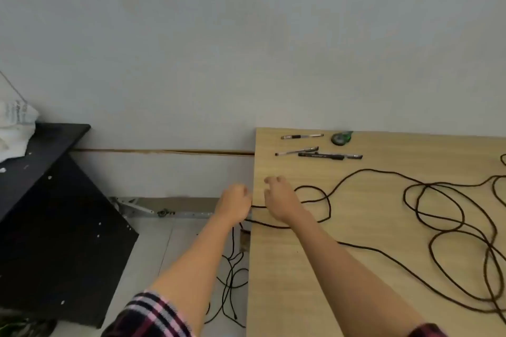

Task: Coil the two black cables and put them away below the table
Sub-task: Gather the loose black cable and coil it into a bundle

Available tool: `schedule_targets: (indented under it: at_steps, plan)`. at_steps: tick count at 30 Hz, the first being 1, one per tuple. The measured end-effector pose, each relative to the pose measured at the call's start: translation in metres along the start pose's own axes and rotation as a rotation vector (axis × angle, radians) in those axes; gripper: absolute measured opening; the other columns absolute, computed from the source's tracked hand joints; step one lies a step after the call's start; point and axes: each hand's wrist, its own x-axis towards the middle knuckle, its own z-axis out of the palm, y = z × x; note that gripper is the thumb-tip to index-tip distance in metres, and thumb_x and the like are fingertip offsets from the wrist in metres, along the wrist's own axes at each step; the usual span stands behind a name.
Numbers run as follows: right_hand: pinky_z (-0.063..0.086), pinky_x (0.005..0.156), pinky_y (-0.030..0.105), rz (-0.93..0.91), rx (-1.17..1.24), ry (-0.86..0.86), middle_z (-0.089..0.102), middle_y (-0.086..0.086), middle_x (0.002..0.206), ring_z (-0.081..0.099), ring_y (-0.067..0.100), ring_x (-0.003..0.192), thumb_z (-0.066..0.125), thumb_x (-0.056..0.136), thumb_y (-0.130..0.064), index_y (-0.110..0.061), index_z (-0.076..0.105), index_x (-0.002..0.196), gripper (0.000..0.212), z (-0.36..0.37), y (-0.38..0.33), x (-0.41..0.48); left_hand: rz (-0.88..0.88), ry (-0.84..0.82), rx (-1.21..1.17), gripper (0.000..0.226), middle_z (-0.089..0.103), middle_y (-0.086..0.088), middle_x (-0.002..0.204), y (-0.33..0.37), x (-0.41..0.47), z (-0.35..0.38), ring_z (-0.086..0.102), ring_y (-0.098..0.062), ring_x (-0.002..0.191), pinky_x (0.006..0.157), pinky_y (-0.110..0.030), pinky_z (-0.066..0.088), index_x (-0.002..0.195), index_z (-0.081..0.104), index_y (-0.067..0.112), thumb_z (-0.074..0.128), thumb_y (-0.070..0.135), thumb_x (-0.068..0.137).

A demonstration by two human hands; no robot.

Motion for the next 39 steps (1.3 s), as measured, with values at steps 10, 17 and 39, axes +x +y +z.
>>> schedule_targets:
  at_steps: [10,17,39]
  plan:
    - [0.027,0.086,0.029,-0.097,-0.075,0.091,0.058,0.014,0.109,0.039,0.026,0.101,0.041,0.097,-0.01,-0.003,0.06,0.107,0.023,0.009,0.011,0.0,0.056,-0.086,-0.032,0.032,0.059,-0.005,0.124,-0.011,0.007,0.022,0.052,-0.023,0.114,0.098,-0.04,0.043,0.127,0.053,0.021,0.047,0.021,0.095]
    - [0.024,0.072,0.022,0.082,0.322,0.703,0.061,0.013,0.093,0.047,0.03,0.098,0.046,0.095,-0.001,0.001,0.064,0.098,0.019,-0.072,0.023,0.007,0.123,-0.003,-0.233,0.023,0.05,-0.001,0.069,0.003,0.009,-0.012,0.045,-0.015,0.067,0.061,-0.026,0.034,0.081,0.055,0.01,0.048,0.024,0.097]
    - [0.034,0.067,0.034,0.167,0.106,0.681,0.065,0.025,0.091,0.057,0.038,0.088,0.044,0.088,0.006,0.008,0.065,0.093,0.021,-0.127,0.088,-0.023,0.382,0.005,-0.042,0.041,0.046,0.011,0.054,0.1,0.007,-0.01,0.042,-0.006,0.053,0.055,-0.024,0.03,0.057,0.053,0.021,0.052,0.042,0.092]
